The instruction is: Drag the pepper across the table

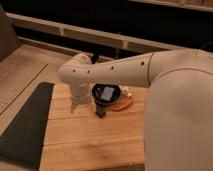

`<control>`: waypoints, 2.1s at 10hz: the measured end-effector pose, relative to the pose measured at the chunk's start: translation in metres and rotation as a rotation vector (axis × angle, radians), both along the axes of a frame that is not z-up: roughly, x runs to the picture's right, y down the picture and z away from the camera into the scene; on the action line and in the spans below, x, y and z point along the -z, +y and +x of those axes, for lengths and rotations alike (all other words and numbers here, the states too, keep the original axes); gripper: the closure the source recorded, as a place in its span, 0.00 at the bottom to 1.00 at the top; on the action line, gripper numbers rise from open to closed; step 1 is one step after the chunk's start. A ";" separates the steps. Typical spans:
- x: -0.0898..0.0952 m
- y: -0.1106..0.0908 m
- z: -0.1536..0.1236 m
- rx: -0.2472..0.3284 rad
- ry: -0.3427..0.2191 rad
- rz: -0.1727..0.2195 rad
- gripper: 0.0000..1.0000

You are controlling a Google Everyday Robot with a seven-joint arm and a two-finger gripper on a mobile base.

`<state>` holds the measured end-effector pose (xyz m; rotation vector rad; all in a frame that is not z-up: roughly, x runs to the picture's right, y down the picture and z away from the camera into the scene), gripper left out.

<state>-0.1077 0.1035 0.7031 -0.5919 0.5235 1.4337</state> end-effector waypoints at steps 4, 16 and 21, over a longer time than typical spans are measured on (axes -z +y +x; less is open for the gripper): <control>0.000 0.000 0.000 0.000 0.000 0.000 0.35; 0.000 0.000 0.000 0.000 0.000 0.000 0.35; -0.007 -0.001 0.001 0.018 -0.006 -0.007 0.35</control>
